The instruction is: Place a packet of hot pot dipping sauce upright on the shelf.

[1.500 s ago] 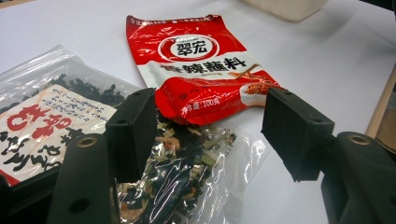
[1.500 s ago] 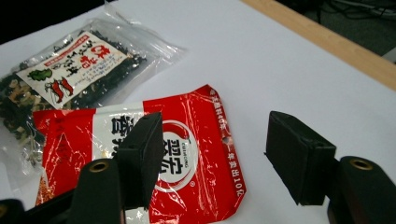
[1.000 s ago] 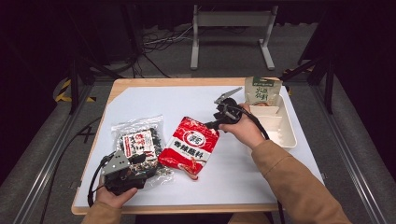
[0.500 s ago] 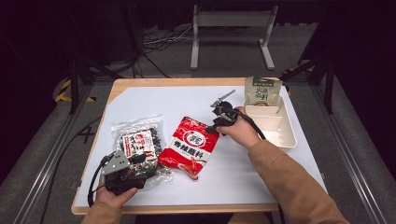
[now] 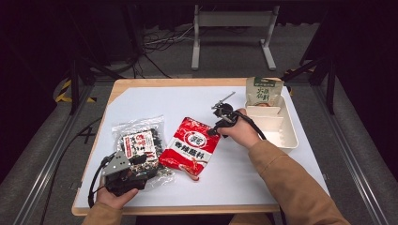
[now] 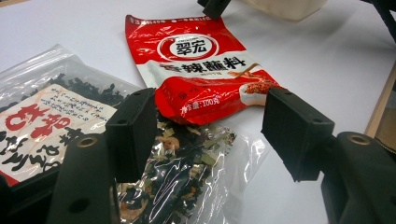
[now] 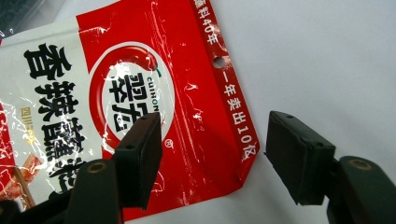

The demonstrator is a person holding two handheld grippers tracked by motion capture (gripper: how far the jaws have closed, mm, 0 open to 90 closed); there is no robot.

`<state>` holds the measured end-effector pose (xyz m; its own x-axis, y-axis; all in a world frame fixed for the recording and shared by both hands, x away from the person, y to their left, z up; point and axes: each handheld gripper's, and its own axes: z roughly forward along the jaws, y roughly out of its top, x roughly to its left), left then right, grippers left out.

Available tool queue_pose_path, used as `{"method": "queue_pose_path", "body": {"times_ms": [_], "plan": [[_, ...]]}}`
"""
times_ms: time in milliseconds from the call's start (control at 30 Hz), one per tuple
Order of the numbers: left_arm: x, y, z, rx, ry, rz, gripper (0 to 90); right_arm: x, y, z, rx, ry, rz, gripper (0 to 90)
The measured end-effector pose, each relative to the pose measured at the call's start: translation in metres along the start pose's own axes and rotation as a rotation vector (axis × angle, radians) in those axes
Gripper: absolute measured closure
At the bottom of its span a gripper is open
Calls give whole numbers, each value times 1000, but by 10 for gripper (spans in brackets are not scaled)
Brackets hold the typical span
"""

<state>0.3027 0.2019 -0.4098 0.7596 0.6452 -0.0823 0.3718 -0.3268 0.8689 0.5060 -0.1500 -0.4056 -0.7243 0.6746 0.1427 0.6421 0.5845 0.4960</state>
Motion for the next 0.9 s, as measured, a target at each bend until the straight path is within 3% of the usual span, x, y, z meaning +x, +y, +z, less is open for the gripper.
{"method": "queue_pose_path", "body": {"times_ms": [200, 500, 600, 767, 900], "plan": [[0, 0, 0, 2, 2, 1, 359, -4, -1, 5, 18, 10, 35, 356], [0, 0, 0, 2, 2, 7, 359, -5, -3, 10, 40, 30, 44, 354], [0, 0, 0, -1, 2, 6, 359, -6, -4, 11, 25, 63, 66, 357], [0, 0, 0, 0, 2, 5, 359, -7, -5, 4, 0, 78, 58, 405], [0, 0, 0, -2, 0, 1, 359, -3, -4, -5, -32, 121, 42, 424]]}}
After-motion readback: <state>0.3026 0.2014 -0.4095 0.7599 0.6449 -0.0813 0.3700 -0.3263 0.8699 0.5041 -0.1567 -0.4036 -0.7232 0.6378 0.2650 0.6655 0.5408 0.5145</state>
